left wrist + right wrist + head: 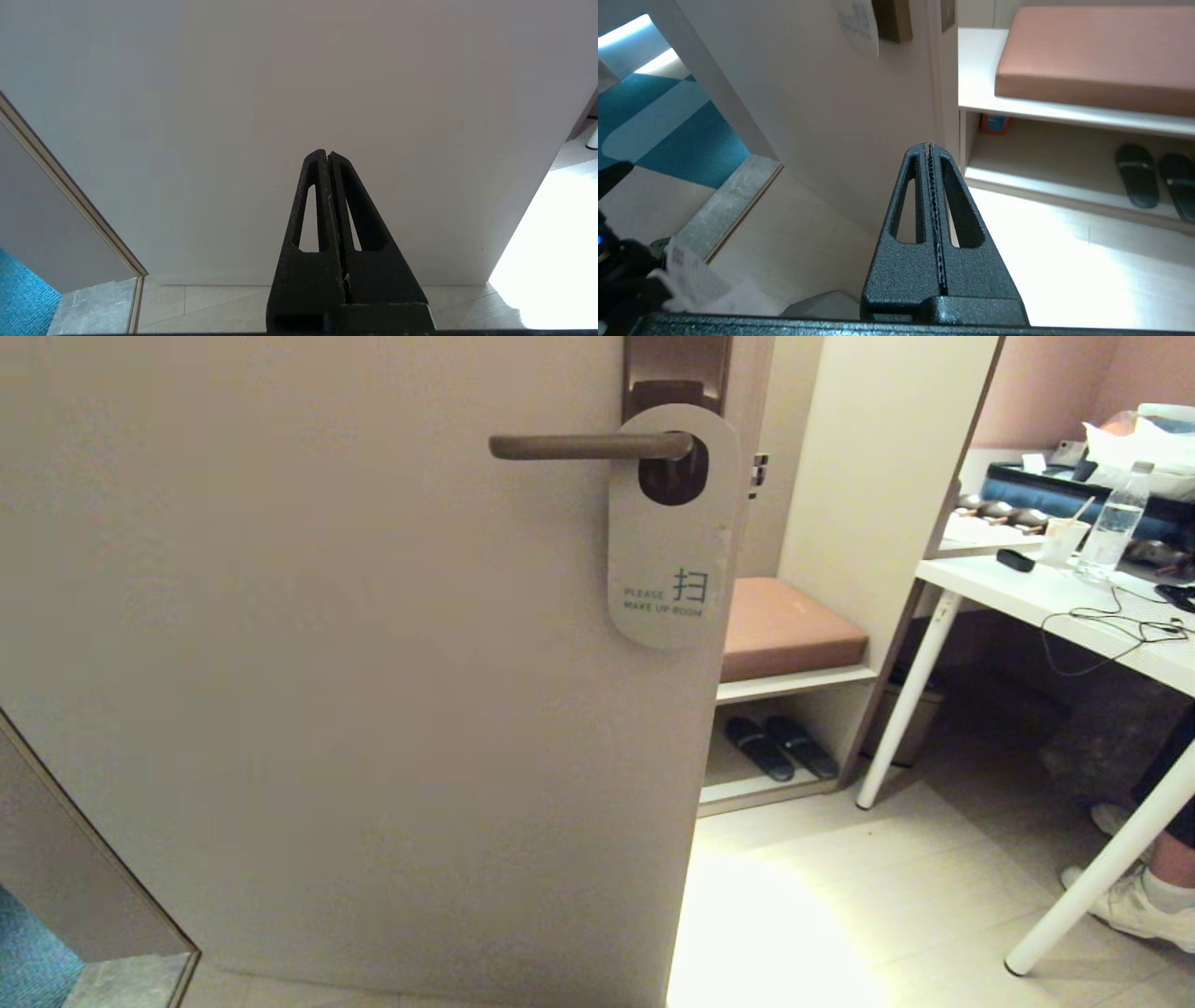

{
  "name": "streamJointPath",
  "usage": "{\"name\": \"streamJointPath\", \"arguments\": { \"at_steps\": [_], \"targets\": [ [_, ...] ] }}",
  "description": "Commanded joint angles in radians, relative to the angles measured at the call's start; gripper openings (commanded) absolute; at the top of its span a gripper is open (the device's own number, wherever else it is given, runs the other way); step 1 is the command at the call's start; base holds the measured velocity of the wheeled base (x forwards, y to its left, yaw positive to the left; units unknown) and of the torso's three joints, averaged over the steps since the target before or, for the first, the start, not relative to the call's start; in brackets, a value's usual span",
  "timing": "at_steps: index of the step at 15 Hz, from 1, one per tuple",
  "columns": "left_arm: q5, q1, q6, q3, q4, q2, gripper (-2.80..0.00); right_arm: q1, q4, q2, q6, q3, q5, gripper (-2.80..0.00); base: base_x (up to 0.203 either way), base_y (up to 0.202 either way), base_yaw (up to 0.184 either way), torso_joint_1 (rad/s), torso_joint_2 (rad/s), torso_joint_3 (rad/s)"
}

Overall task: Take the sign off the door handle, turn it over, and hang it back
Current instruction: Take down the sign

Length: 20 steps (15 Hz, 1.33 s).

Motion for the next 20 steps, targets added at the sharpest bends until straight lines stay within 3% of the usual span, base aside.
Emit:
{"name": "streamJointPath", "arguments": {
  "at_steps": [1, 8, 15, 20],
  "targets": [
    [0.000, 0.000, 0.000, 0.000, 0.000, 0.001, -2.80, -0.001, -0.044, 0.083, 0.000, -0.014, 0.004, -2.80, 0.000, 0.000, 0.000, 0.000, 0.00, 0.000],
    [0.000, 0.000, 0.000, 0.000, 0.000, 0.001, -2.80, -0.063, -0.242, 0.400, -0.053, -0.128, 0.039, -2.80, 0.000, 0.000, 0.000, 0.000, 0.00, 0.000],
    [0.000, 0.000, 0.000, 0.000, 0.000, 0.001, -2.80, -0.056, -0.307, 0.534, -0.129, -0.221, 0.384, -2.80, 0.000, 0.000, 0.000, 0.000, 0.00, 0.000],
    [0.000, 0.000, 0.000, 0.000, 0.001, 0.001, -2.80, 0.003, -0.310, 0.553, -0.249, -0.187, 0.410, -2.80, 0.000, 0.000, 0.000, 0.000, 0.00, 0.000]
  ]
}}
